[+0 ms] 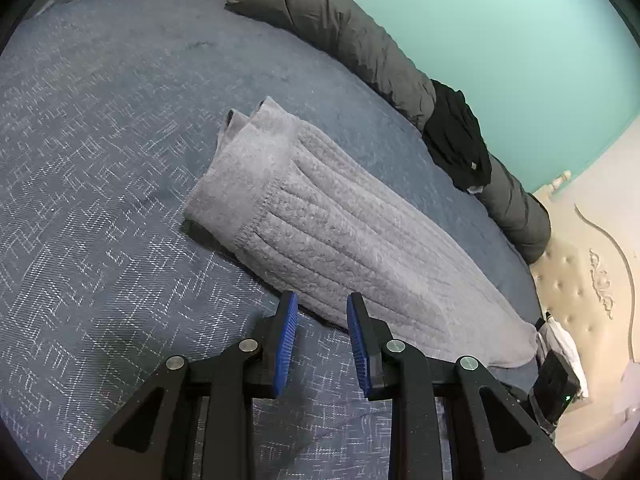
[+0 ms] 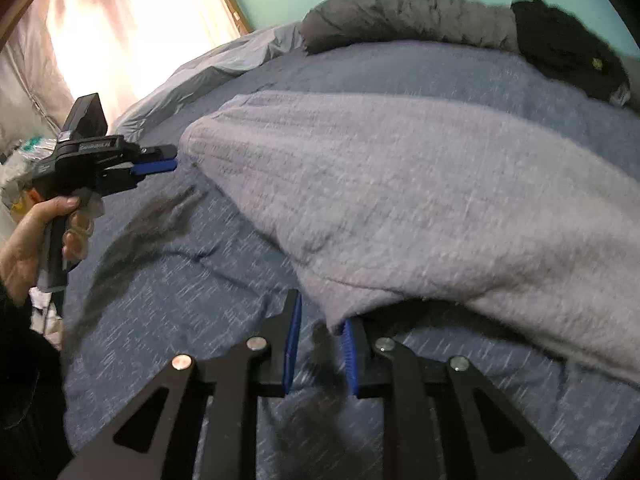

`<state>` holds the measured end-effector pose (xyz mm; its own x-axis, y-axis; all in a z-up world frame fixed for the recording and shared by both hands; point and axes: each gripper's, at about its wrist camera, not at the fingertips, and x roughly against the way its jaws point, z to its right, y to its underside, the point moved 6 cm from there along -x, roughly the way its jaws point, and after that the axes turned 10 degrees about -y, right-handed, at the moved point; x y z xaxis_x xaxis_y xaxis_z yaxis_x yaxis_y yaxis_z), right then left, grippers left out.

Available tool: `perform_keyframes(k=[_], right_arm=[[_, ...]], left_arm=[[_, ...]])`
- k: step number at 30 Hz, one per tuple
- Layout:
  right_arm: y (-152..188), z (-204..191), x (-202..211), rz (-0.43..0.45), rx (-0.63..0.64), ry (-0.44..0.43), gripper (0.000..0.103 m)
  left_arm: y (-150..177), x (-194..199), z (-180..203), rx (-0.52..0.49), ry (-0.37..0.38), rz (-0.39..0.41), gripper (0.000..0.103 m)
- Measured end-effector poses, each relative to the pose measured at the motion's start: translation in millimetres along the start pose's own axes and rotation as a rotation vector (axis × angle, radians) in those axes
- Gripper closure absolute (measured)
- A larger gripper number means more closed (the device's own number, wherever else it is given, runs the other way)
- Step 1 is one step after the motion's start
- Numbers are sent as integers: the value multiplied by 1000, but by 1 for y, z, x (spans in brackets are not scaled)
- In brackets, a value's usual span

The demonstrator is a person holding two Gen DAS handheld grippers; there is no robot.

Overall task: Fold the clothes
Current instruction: 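Press the folded sweatshirt edge flat with the right tool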

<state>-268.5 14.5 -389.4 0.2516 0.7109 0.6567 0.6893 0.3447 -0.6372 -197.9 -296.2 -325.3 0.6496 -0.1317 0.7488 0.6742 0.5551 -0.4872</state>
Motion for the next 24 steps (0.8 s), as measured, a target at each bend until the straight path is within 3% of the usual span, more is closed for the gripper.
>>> perform_keyframes(k=[4,6,7,10,24], right_arm=[[-5,2,-7,2,-7,-8,83],[-2,2,-7,0,-21,-33,87],[-1,2,-5,6,-28,-40,94],[3,1,6,28,-27,-64,96],[11,5,10,-17,-90,-35,93]], left_arm=[[-1,-1,1,-5,4,-3,71],[-1,-1,1,-5,4,-5,70],[-2,-1,1,-5,4,-5,70],[-2,-2,2,-6,7,-8,70],[-1,-6,1,-2,11,-21,70]])
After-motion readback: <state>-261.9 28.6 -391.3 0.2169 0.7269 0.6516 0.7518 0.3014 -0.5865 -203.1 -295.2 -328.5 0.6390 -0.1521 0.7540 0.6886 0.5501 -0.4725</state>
